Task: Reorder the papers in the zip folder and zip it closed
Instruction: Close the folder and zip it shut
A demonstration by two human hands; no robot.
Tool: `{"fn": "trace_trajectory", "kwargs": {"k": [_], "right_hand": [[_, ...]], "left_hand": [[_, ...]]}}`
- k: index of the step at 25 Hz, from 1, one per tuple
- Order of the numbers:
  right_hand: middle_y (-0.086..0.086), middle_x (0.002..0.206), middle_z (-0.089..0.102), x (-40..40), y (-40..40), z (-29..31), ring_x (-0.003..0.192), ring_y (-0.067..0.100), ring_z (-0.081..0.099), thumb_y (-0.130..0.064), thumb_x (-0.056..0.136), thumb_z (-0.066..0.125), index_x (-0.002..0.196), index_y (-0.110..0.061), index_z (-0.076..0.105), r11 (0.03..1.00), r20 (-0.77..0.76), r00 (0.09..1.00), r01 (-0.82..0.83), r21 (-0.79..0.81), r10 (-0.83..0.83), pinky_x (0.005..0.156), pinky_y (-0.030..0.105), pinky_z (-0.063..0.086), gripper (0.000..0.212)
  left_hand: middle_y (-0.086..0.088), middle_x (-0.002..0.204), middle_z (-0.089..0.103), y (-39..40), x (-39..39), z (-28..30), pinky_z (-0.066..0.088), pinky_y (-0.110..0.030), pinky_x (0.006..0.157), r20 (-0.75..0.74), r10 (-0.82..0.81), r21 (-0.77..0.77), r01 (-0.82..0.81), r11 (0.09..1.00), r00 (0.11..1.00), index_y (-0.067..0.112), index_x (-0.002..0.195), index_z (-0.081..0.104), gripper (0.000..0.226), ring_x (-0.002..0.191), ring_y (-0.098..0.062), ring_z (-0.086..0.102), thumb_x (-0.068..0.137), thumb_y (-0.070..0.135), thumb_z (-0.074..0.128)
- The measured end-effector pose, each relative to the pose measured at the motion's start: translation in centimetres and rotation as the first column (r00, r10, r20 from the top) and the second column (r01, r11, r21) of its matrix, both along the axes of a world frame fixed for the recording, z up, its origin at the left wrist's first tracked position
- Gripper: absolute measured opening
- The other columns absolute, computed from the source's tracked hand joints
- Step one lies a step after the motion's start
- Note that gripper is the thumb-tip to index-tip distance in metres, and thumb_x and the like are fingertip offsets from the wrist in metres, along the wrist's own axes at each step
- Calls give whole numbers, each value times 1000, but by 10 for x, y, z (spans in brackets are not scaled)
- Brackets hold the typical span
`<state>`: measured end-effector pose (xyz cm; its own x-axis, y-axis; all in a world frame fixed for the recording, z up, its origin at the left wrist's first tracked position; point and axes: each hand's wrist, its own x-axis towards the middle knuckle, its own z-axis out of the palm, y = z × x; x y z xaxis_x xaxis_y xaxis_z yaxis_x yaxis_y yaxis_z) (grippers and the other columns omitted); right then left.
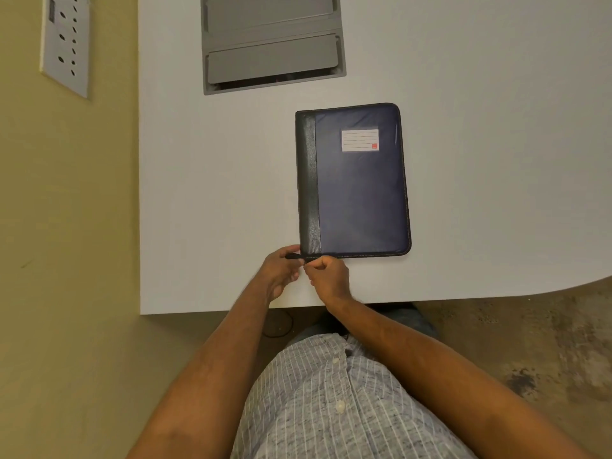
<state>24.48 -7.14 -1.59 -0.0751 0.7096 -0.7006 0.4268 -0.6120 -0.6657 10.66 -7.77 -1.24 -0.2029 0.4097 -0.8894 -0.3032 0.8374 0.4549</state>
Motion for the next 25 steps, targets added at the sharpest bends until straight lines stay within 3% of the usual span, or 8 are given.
{"fn": "trace_trajectory", "kwargs": {"k": [2,4,6,9,11,15,19,25], "right_hand": [[-11,81,68,2,1,-5,76,10,65,-23,98,71,91,-19,72,996,55,995,-84,43,82,66,16,50,7],[-10,81,67,2,-1,-8,74,9,64,-22,99,69,92,-18,73,989,77,989,-132,71,127,65,15,48,9],[-10,80,66,4,-4,-10,71,9,63,-24,99,69,92,-18,73,979,122,978,-179,93,167,63,14,48,11],[-9,74,65,9,-6,-13,65,13,62,-28,98,70,82,-17,70,957,205,953,-256,139,225,60,26,56,19],[-5,71,66,13,-5,-13,65,17,63,-28,97,69,78,-16,68,942,253,937,-290,170,243,62,35,60,23],[1,72,66,29,-3,-9,68,20,65,-27,97,67,79,-15,66,937,312,918,-307,166,246,64,35,59,22],[-3,66,63,78,11,-14,62,17,63,-26,95,69,75,-18,65,957,368,918,-225,184,145,61,36,60,22],[-6,68,63,154,30,-20,64,16,62,-27,93,70,72,-21,62,963,435,900,-99,251,-21,62,40,58,23]], "left_hand": [[-12,113,69,-6,-3,-6,59,-30,78,-183,-123,33,131,991,975,12,118,71,34,95,-28,65,93,-9,61],[-11,106,72,-9,-3,-9,58,-34,86,-375,-325,23,359,933,868,11,107,72,21,99,-30,67,92,-3,67],[-9,101,70,-13,0,-11,51,-31,81,-508,-493,-28,559,829,706,11,99,72,9,94,-26,64,93,5,70],[-2,95,62,-22,4,-11,41,-25,76,-644,-523,-32,664,747,558,12,92,69,6,88,-19,56,95,7,66],[1,93,59,-28,4,-11,40,-24,73,-686,-491,-12,666,746,537,13,89,65,10,86,-18,55,94,5,65],[2,93,60,-32,8,-11,44,-26,74,-700,-480,-16,661,750,528,17,87,61,11,84,-17,56,93,8,64],[0,76,62,-37,1,-14,50,-39,67,-715,-386,1,553,833,583,14,79,58,13,73,-19,58,89,10,66],[-5,73,59,-29,0,-13,48,-42,63,-710,-366,-6,514,858,602,10,78,53,16,70,-26,56,87,9,67]]}}
